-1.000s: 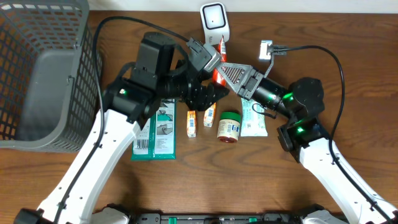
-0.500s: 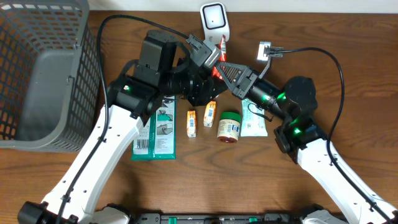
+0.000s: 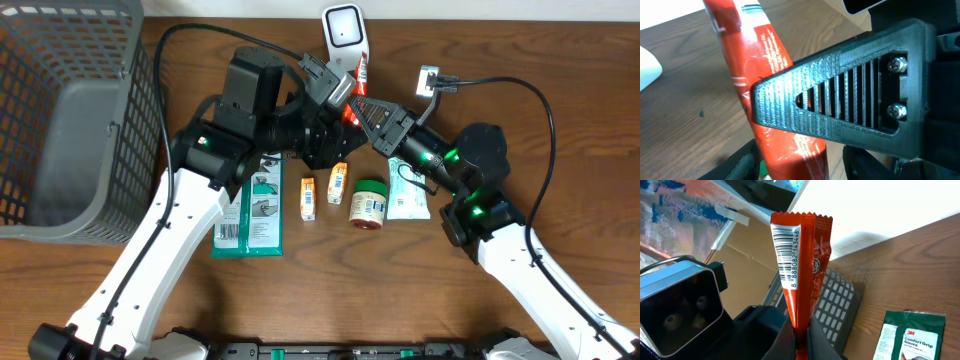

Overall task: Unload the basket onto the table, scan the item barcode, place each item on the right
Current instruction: 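Close the left gripper on the sachet held by the right gripper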

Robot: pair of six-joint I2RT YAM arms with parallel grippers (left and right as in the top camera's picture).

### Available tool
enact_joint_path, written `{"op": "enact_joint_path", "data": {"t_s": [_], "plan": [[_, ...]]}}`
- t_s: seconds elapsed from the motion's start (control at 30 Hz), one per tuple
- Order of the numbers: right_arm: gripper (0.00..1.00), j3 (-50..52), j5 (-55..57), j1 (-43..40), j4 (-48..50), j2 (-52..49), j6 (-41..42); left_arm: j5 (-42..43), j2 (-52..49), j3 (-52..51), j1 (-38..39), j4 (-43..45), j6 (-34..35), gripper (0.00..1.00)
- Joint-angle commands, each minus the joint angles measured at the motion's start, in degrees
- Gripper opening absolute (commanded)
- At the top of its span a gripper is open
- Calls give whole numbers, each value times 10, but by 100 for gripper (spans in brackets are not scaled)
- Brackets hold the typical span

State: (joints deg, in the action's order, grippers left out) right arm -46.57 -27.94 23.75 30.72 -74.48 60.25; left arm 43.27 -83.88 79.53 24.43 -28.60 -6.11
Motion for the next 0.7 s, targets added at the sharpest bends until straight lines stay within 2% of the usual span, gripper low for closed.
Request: {"op": "enact_joint_path", "data": {"t_s": [0.0,0.2,0.57,0.67], "plan": [[1,-7,-15,19,-5,2,-12,39,2,10,3,10,9,50],[1,-7,-17,27,-6,2,-12,38,1,8,5,2,9,46],[1,-7,-17,35,-5,2,-12,36,1,8,6,3,8,26],[1,-7,-17,35,-5,2,-12,36,1,8,6,2,8,25]]}}
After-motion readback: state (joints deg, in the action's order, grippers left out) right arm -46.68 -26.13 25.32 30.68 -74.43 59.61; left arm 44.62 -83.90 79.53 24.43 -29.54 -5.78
